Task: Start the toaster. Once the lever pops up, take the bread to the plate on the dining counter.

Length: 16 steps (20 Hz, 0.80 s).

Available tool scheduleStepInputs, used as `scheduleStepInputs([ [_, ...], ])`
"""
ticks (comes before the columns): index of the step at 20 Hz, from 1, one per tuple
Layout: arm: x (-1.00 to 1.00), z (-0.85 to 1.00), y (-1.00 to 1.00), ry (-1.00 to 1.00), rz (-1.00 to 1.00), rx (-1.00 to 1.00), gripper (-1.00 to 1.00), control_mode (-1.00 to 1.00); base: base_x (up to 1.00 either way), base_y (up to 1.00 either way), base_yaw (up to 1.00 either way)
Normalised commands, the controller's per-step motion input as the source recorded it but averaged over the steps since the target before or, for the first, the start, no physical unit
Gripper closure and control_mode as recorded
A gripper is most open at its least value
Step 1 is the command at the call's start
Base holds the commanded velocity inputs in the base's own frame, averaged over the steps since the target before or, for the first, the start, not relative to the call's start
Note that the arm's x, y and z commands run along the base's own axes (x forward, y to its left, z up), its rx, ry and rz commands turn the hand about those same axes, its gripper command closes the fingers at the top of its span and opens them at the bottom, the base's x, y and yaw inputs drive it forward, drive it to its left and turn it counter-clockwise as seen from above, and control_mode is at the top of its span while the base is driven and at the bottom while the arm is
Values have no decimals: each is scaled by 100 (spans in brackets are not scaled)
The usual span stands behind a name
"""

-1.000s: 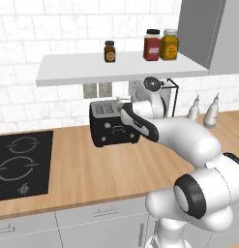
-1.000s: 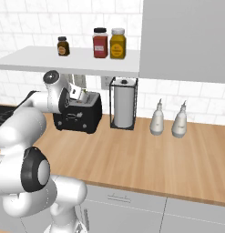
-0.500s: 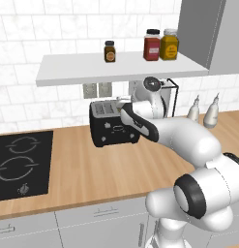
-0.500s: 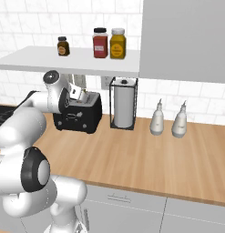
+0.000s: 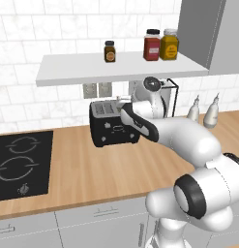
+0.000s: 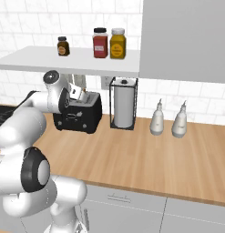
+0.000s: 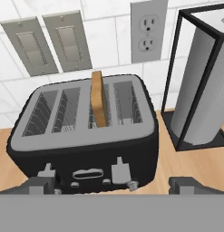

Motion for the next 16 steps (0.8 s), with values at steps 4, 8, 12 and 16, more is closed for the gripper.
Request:
scheduleStepInputs([
  [4,-18,0,2,-10,0,0,-100,-100,0,0,0],
  [8,-13,0,6,-3,0,0,-100,-100,0,0,0],
  [12,-1,0,4,0,0,0,-100,-100,0,0,0],
  [16,0,0,11,1,0,0,-100,-100,0,0,0],
])
